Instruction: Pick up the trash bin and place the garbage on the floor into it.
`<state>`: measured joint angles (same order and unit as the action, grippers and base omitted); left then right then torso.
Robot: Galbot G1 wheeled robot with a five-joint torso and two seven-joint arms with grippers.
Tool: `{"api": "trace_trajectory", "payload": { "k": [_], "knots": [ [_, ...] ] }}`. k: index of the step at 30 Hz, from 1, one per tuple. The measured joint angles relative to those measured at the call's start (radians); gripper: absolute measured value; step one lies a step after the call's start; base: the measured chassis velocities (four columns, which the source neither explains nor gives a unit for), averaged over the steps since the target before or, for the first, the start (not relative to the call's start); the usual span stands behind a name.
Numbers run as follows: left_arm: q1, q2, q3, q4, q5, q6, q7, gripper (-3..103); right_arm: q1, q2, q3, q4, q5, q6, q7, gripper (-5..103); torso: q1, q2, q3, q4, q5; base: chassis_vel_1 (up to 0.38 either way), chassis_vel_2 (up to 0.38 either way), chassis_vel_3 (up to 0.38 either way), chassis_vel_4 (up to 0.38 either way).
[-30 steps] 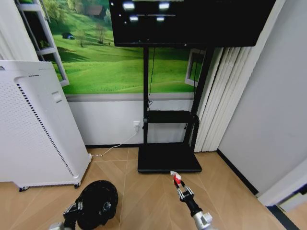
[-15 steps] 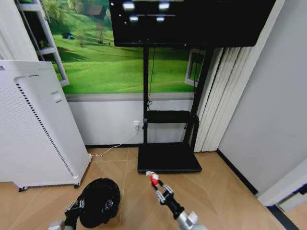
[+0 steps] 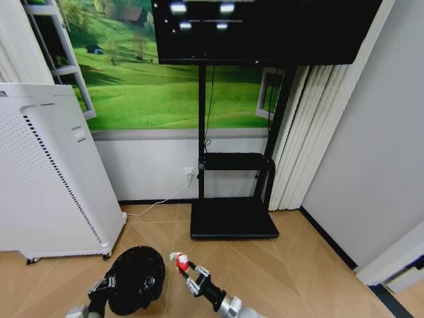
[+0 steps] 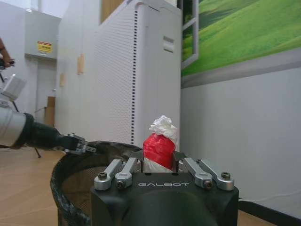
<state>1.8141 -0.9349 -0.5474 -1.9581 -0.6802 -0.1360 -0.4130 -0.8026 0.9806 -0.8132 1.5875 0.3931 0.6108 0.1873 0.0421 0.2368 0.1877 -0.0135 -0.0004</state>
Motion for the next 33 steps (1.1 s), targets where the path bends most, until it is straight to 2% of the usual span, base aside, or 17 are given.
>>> {"api": "trace_trajectory", "payload": {
  "k": [1, 6, 14, 18, 23, 26, 33],
  "knots": [
    [-0.002, -0.010, 0.001, 0.004, 0.001, 0.001, 0.000, 7, 0.029, 0.022, -0.031, -0.015, 0.004, 0.000, 0.002, 30, 0.000, 0.000, 0.000, 0.0009, 0.0005, 0.000, 0.000, 0.000, 0.000],
    [-0.026, -0.018, 0.023, 0.019, 0.006, 0.009, -0.004, 7, 0.110, 0.075, -0.106, -0.049, 0.036, -0.002, 0.011, 30, 0.000, 0.000, 0.000, 0.0003, 0.0003, 0.000, 0.000, 0.000, 0.000],
    [-0.040, -0.025, 0.050, 0.031, 0.013, 0.014, -0.007, 7, 0.155, 0.183, -0.134, -0.092, 0.076, -0.012, 0.032, 30, 0.000, 0.000, 0.000, 0.0002, 0.0001, 0.000, 0.000, 0.000, 0.000],
    [-0.055, -0.025, 0.058, 0.038, 0.009, 0.014, -0.009, 7, 0.177, 0.271, -0.165, -0.129, 0.092, -0.016, 0.055, 30, 0.000, 0.000, 0.000, 0.0004, 0.0002, 0.000, 0.000, 0.000, 0.000],
    [-0.065, -0.025, 0.062, 0.035, 0.001, 0.016, -0.013, 7, 0.178, 0.340, -0.201, -0.185, 0.093, -0.015, 0.093, 30, 0.000, 0.000, 0.000, 0.0003, 0.0002, 0.000, 0.000, 0.000, 0.000],
    [-0.065, -0.026, 0.062, 0.032, 0.000, 0.016, -0.014, 7, 0.180, 0.368, -0.213, -0.215, 0.093, -0.015, 0.115, 30, 0.000, 0.000, 0.000, 0.0003, 0.0002, 0.000, 0.000, 0.000, 0.000],
    [-0.045, -0.026, 0.055, 0.027, -0.001, 0.009, -0.013, 7, 0.182, 0.379, -0.211, -0.252, 0.098, -0.011, 0.125, 30, 0.000, 0.000, 0.000, 0.0003, 0.0002, 0.000, 0.000, 0.000, 0.000]
  ]
}}
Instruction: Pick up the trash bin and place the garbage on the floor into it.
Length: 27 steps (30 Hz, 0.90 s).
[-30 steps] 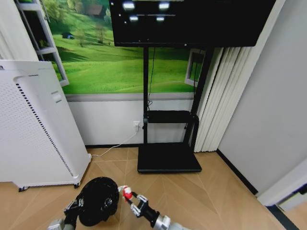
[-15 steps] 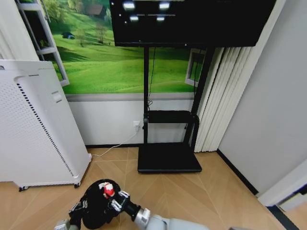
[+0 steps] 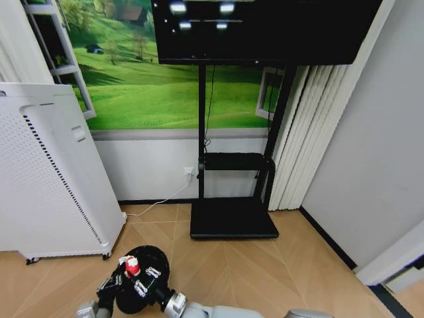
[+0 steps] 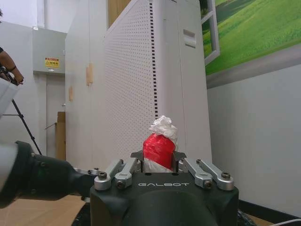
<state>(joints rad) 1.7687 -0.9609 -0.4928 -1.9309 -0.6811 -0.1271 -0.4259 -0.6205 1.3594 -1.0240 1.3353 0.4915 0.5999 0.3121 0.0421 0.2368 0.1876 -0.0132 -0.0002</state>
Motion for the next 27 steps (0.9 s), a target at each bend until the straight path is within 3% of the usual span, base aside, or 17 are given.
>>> {"api": "trace_trajectory", "payload": {
  "k": [3, 7, 10, 16, 18, 19, 24, 26, 27],
  "knots": [
    [0.007, 0.001, -0.003, -0.001, 0.000, -0.005, 0.003, 7, 0.000, -0.002, 0.006, -0.007, 0.002, 0.003, 0.000, 31, 0.000, 0.000, 0.000, 0.0000, 0.0001, 0.000, 0.000, 0.000, 0.000],
    [0.009, 0.009, -0.005, 0.005, -0.002, -0.016, 0.011, 7, -0.006, -0.016, 0.033, -0.015, 0.008, 0.008, 0.009, 53, 0.000, 0.000, 0.000, -0.0001, 0.0001, 0.000, 0.000, 0.000, 0.000],
    [0.004, 0.011, -0.001, 0.007, -0.002, -0.016, 0.012, 7, -0.007, -0.018, 0.035, -0.009, 0.012, 0.005, 0.014, 58, 0.000, 0.000, 0.000, -0.0001, 0.0002, 0.000, 0.000, 0.000, 0.000],
    [-0.008, 0.016, 0.003, 0.014, -0.004, -0.017, 0.012, 7, -0.015, -0.018, 0.054, 0.000, 0.005, -0.003, 0.050, 85, 0.000, 0.000, 0.000, 0.0001, 0.0002, 0.000, 0.000, 0.000, 0.000],
    [-0.008, 0.016, 0.003, 0.017, -0.004, -0.018, 0.013, 7, -0.016, -0.022, 0.064, 0.001, -0.002, -0.007, 0.060, 85, 0.000, 0.000, 0.000, 0.0001, 0.0003, 0.000, 0.000, 0.000, 0.000],
    [-0.008, 0.017, 0.001, 0.021, -0.004, -0.021, 0.014, 7, -0.016, -0.033, 0.092, 0.003, -0.011, -0.018, 0.083, 95, 0.000, 0.000, 0.000, 0.0001, 0.0003, 0.000, 0.000, 0.000, 0.000],
    [-0.016, 0.023, -0.002, 0.028, -0.015, -0.025, 0.016, 7, 0.004, -0.076, 0.196, 0.008, 0.002, -0.048, 0.129, 100, 0.000, 0.000, 0.000, 0.0002, 0.0003, 0.000, 0.000, 0.000, 0.000],
    [-0.029, 0.033, -0.003, 0.033, -0.026, -0.026, 0.016, 7, 0.011, -0.141, 0.312, 0.002, 0.007, -0.059, 0.140, 100, 0.000, 0.000, 0.000, 0.0003, 0.0004, 0.000, 0.000, 0.000, 0.000],
    [-0.029, 0.033, -0.003, 0.033, -0.026, -0.026, 0.016, 7, 0.011, -0.141, 0.312, 0.002, 0.007, -0.059, 0.140, 100, 0.000, 0.000, 0.000, 0.0003, 0.0004, 0.000, 0.000, 0.000, 0.000]
  ]
}}
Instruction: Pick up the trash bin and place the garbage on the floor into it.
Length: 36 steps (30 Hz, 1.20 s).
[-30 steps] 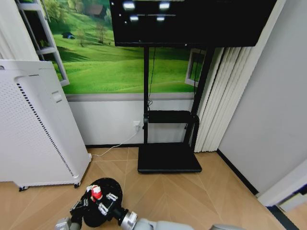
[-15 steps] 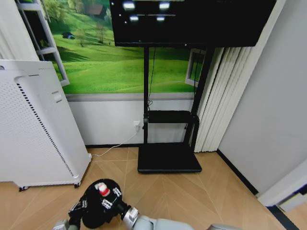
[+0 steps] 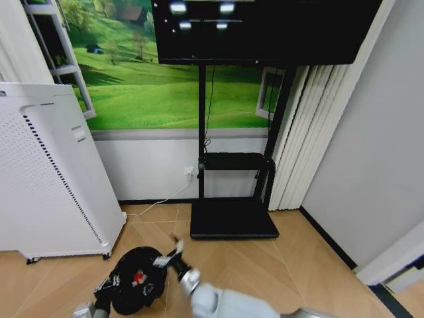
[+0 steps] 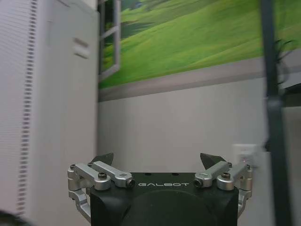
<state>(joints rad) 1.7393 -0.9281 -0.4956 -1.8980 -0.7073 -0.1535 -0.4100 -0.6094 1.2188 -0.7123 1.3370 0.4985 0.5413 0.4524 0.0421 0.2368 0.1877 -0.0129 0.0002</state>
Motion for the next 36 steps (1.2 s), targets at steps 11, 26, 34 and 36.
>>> {"api": "trace_trajectory", "payload": {
  "k": [11, 26, 34, 36],
  "knots": [
    [-0.130, 0.107, 0.075, 0.056, -0.067, 0.002, -0.008, 7, -0.311, -0.256, 0.559, -0.006, -0.007, 0.005, 0.011, 100, 0.000, 0.000, 0.000, -0.0017, 0.0002, 0.000, 0.000, 0.000, 0.000],
    [-0.167, 0.163, 0.111, 0.075, -0.091, 0.003, -0.004, 7, -0.728, -0.188, 0.989, -0.104, -0.097, 0.074, -0.037, 100, 0.000, 0.000, 0.000, -0.0004, 0.0000, 0.000, 0.000, 0.000, 0.000],
    [-0.174, 0.167, 0.120, 0.080, -0.095, -0.001, 0.002, 7, -0.858, -0.092, 1.075, -0.128, -0.135, 0.083, -0.073, 100, 0.000, 0.000, 0.000, -0.0003, -0.0002, 0.000, 0.000, 0.000, 0.000],
    [-0.176, 0.167, 0.123, 0.082, -0.095, -0.001, 0.002, 7, -0.865, -0.086, 1.075, -0.146, -0.143, 0.094, -0.083, 100, 0.000, 0.000, 0.000, -0.0003, -0.0002, 0.000, 0.000, 0.000, 0.000]
  ]
}}
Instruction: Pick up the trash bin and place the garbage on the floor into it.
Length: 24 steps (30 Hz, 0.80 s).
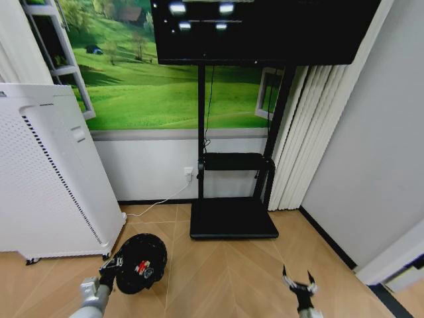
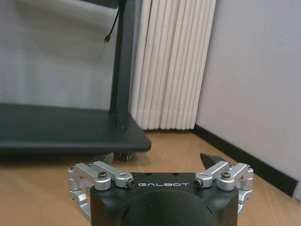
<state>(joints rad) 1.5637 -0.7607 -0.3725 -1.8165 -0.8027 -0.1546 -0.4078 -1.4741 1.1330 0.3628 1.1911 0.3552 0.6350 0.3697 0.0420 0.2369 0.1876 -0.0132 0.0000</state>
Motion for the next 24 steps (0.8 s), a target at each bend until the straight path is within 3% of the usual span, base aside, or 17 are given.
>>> {"api": "trace_trajectory", "payload": {
  "k": [2, 7, 13, 14, 15, 16, 18, 19, 20, 24],
  "knots": [
    [-0.003, 0.002, 0.008, 0.005, 0.000, 0.000, 0.001, 7, -0.012, -0.006, -0.007, -0.055, -0.020, 0.036, -0.065, 100, 0.000, 0.000, 0.000, 0.0000, 0.0004, 0.000, 0.000, 0.000, 0.000],
    [-0.003, 0.003, 0.008, 0.006, 0.000, 0.000, 0.001, 7, -0.014, -0.012, -0.008, -0.063, -0.022, 0.041, -0.080, 100, 0.000, 0.000, 0.000, 0.0000, 0.0006, 0.000, 0.000, 0.000, 0.000],
    [-0.004, 0.004, 0.014, 0.010, 0.000, -0.001, 0.001, 7, -0.020, -0.064, -0.023, -0.128, -0.036, 0.071, -0.163, 100, 0.000, 0.000, 0.000, -0.0003, -0.0013, 0.000, 0.000, 0.000, 0.000],
    [-0.004, 0.005, 0.018, 0.015, 0.000, -0.003, 0.004, 7, -0.009, -0.103, -0.047, -0.195, -0.095, 0.134, -0.258, 100, 0.000, 0.000, 0.000, 0.0006, 0.0019, 0.000, 0.000, 0.000, 0.000],
    [-0.004, 0.005, 0.018, 0.015, 0.000, -0.003, 0.004, 7, -0.009, -0.103, -0.047, -0.195, -0.095, 0.134, -0.258, 100, 0.000, 0.000, 0.000, 0.0006, 0.0019, 0.000, 0.000, 0.000, 0.000],
    [-0.004, 0.005, 0.020, 0.021, 0.001, -0.004, 0.003, 7, -0.004, -0.131, -0.058, -0.243, -0.115, 0.155, -0.290, 100, 0.000, 0.000, 0.000, -0.0001, -0.0007, 0.000, 0.000, 0.000, 0.000],
    [-0.004, 0.004, 0.022, 0.027, 0.001, -0.005, 0.009, 7, 0.003, -0.140, -0.067, -0.268, -0.127, 0.164, -0.306, 100, 0.000, 0.000, 0.000, 0.0002, -0.0022, 0.000, 0.000, 0.000, 0.000],
    [-0.006, 0.004, 0.025, 0.035, 0.001, -0.008, 0.009, 7, 0.005, -0.140, -0.090, -0.295, -0.134, 0.166, -0.319, 100, 0.000, 0.000, 0.000, -0.0003, 0.0014, 0.000, 0.000, 0.000, 0.000],
    [-0.007, 0.003, 0.027, 0.035, 0.000, -0.008, 0.009, 7, 0.013, -0.140, -0.099, -0.311, -0.127, 0.166, -0.321, 100, 0.000, 0.000, 0.000, 0.0000, -0.0011, 0.000, 0.000, 0.000, 0.000],
    [-0.006, 0.004, 0.027, 0.035, 0.000, -0.009, 0.010, 7, 0.050, -0.139, -0.117, -0.409, -0.092, 0.166, -0.345, 100, 0.000, 0.000, 0.000, -0.0001, 0.0006, 0.000, 0.000, 0.000, 0.000]
  ]
}}
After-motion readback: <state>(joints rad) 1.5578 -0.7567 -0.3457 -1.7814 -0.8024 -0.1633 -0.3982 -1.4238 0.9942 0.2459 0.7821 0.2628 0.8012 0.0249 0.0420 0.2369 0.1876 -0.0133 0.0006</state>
